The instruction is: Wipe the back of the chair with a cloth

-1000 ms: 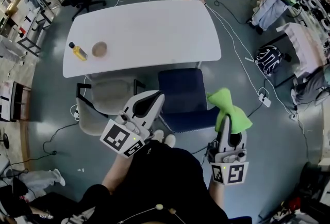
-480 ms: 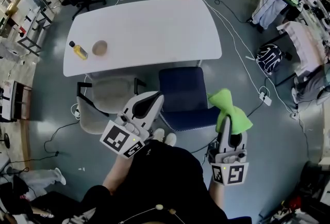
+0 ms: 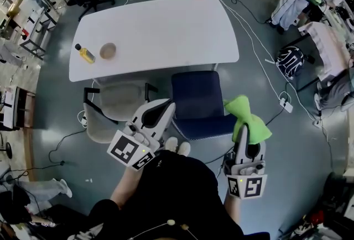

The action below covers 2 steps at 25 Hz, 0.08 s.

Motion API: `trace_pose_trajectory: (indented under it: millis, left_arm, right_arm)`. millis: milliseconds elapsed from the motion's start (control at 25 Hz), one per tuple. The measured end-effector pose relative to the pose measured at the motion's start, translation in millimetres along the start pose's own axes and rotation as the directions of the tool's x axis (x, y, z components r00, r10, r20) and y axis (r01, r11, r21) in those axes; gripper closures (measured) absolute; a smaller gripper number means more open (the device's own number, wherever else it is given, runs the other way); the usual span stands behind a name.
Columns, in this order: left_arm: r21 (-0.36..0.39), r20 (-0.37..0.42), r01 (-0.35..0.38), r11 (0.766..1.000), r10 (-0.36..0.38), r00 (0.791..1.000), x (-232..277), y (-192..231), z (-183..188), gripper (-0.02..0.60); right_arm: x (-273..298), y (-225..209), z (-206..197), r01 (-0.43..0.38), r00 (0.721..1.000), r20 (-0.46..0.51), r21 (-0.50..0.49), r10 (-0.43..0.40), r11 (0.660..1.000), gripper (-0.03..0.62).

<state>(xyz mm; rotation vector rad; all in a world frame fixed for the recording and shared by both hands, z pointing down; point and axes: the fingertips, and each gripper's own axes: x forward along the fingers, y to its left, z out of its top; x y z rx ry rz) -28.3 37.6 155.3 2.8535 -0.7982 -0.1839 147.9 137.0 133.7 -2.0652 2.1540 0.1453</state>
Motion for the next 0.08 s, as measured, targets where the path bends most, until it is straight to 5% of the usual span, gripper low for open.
trace_pose_trajectory:
  millis: [80]
  left_arm:
    - [0.0,-0.001,-0.002,1.0,0.002,1.0,-1.3,1.4,1.4,0.577]
  right_arm:
    - [0.7,1.4,0.9,-0.001,1.0,-0.001,-0.003,0.001,1.0,0.576]
